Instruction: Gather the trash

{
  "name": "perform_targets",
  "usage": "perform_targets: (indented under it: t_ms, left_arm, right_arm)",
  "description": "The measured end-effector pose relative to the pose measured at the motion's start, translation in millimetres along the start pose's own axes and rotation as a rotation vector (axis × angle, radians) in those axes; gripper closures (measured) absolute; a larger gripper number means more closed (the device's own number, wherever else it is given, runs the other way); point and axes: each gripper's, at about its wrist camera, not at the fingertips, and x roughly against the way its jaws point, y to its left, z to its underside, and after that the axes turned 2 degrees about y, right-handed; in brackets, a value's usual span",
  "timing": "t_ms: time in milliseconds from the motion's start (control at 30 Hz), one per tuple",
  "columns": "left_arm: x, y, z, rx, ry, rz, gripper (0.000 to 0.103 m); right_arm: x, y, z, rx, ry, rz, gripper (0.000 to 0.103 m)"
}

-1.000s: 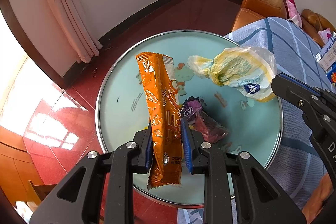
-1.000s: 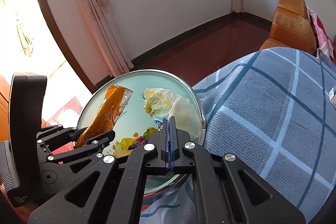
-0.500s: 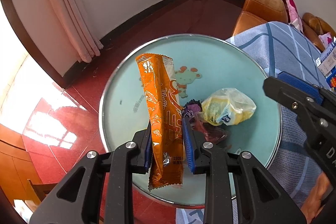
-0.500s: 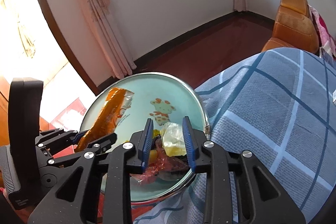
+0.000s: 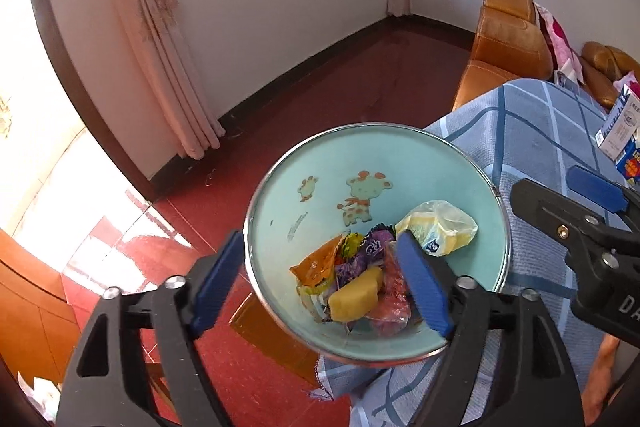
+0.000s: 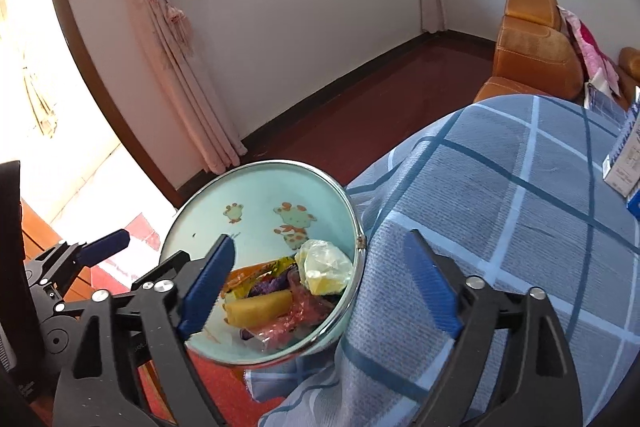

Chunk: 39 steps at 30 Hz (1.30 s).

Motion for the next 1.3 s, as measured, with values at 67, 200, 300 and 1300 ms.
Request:
perform_targets:
  t_ms: [67, 200, 300, 1300]
  left_arm:
    - [8, 2, 5, 0.011, -0.012, -0.014, 0.017]
    - [19, 4, 12, 0.023, -0.026, -0.034, 0.013]
    - [34, 4, 15, 0.033, -0.06, -0.053, 0.009]
    - [163, 7, 50, 0.074, -0.397, -0.154, 0.006]
  right_arm:
    - [7, 0, 2, -0.005, -0.007, -0.007, 0.015]
    - [21, 3, 5, -0.007, -0.027, -0.005, 0.015]
    - [34, 3, 8, -0.009, -0.045, -0.004, 0.015]
    - [170, 22, 51, -0.027, -0.441, 0.066, 0.011]
